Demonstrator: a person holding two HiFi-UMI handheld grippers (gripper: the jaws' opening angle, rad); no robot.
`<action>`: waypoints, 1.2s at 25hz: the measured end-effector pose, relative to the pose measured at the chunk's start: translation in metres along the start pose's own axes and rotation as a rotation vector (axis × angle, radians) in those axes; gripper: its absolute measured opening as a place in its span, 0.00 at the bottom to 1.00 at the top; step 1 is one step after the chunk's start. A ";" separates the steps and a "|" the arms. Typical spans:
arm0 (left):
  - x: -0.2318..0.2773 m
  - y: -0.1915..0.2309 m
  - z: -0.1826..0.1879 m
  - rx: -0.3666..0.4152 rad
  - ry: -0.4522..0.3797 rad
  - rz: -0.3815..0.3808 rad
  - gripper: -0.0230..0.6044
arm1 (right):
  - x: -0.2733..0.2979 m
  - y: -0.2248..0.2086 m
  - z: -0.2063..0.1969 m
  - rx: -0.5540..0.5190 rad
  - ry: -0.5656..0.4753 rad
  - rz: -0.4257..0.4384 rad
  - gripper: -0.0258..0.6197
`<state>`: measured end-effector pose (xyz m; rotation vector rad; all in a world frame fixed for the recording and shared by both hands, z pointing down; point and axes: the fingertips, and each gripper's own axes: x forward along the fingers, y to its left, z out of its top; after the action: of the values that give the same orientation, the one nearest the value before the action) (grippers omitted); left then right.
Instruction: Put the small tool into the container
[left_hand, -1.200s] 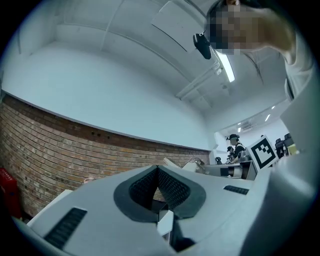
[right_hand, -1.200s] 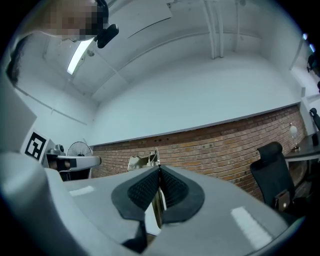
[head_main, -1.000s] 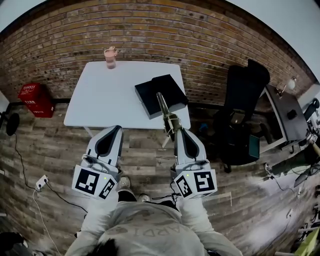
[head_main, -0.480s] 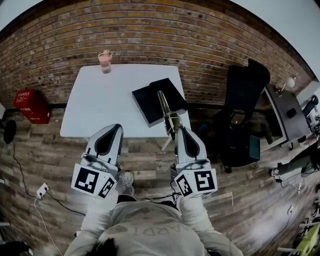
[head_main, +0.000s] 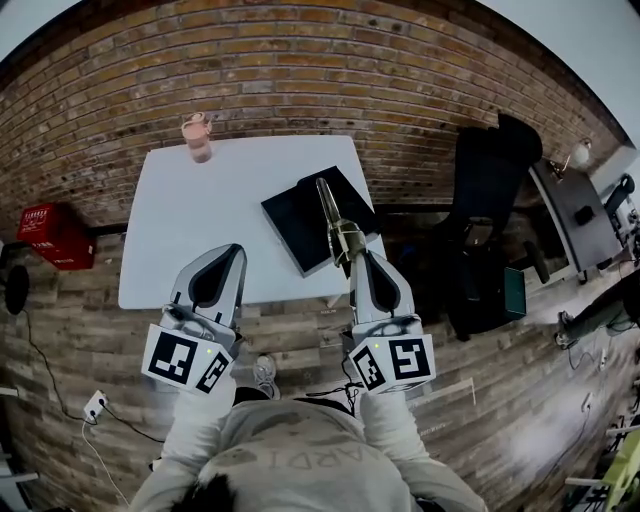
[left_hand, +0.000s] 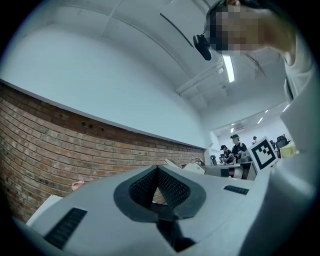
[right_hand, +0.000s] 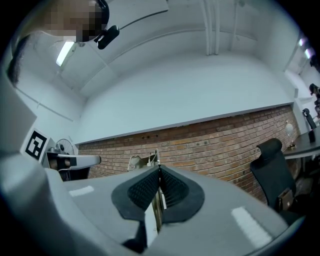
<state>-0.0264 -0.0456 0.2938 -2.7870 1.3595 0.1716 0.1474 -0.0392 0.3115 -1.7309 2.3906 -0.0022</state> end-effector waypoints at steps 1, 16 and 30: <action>0.005 0.005 -0.001 -0.002 0.002 -0.006 0.04 | 0.007 -0.001 -0.002 0.000 0.002 -0.006 0.06; 0.052 0.093 -0.011 -0.031 0.005 -0.052 0.05 | 0.093 0.007 -0.020 -0.013 0.007 -0.061 0.06; 0.085 0.136 -0.023 -0.058 0.008 -0.094 0.04 | 0.143 0.003 -0.040 -0.026 0.044 -0.097 0.06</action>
<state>-0.0795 -0.1977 0.3095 -2.8945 1.2418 0.2004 0.0957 -0.1772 0.3288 -1.8755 2.3450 -0.0236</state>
